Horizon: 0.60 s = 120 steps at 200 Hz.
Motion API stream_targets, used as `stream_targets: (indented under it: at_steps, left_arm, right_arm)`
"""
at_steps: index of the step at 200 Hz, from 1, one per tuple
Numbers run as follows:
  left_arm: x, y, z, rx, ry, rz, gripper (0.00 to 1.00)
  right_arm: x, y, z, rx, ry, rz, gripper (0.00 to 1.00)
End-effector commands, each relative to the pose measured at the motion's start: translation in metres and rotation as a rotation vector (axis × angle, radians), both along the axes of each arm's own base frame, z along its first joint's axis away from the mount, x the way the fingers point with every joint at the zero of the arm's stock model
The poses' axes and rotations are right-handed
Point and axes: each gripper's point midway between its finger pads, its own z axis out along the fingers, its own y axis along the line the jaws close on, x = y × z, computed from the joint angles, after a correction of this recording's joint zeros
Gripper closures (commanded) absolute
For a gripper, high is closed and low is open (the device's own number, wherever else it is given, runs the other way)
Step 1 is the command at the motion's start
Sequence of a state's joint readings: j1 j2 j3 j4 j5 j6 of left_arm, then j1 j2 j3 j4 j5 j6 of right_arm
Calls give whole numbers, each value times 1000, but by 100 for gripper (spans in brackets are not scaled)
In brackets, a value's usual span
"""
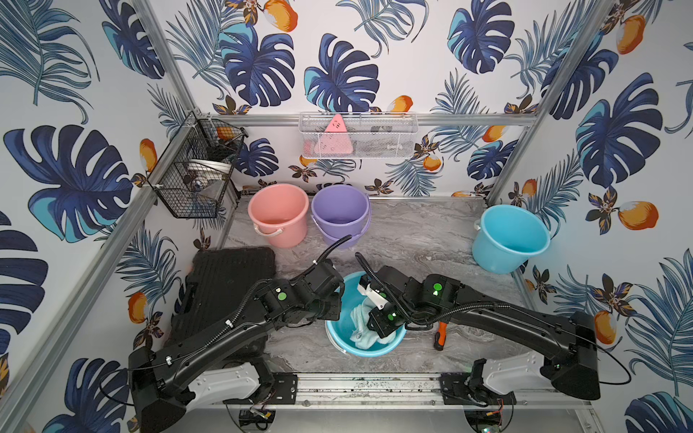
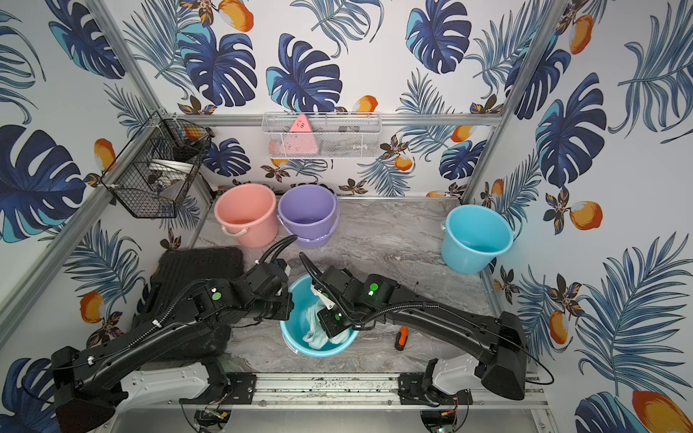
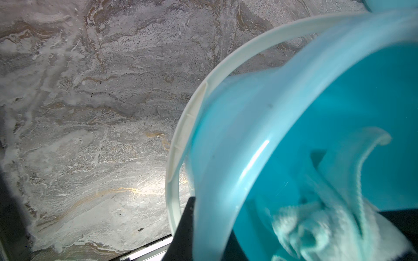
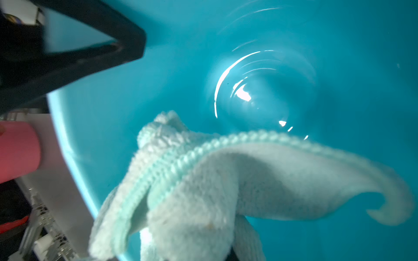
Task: Wipe the inside of the bucket with a cloth
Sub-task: Wipe the dirt from the bucket.
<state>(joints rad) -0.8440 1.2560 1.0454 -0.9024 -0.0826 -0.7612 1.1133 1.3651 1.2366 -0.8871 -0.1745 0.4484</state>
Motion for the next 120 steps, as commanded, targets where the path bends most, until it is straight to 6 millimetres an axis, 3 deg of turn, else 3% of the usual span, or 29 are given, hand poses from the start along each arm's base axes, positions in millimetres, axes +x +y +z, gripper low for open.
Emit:
stream_targets:
  at_steps: [1,48,120]
  left_arm:
    - [7,-5,4,-28,-31,15,100]
    - [7,-5,4,-32,-33,16,100]
    - [7,-6,4,-33,-31,15,100]
  right_arm:
    - [-20,0,9,26,132,-19,100]
    - [-26,19,13,147,219,-66,100]
    - [-12,38,-27,105,223,-109,100]
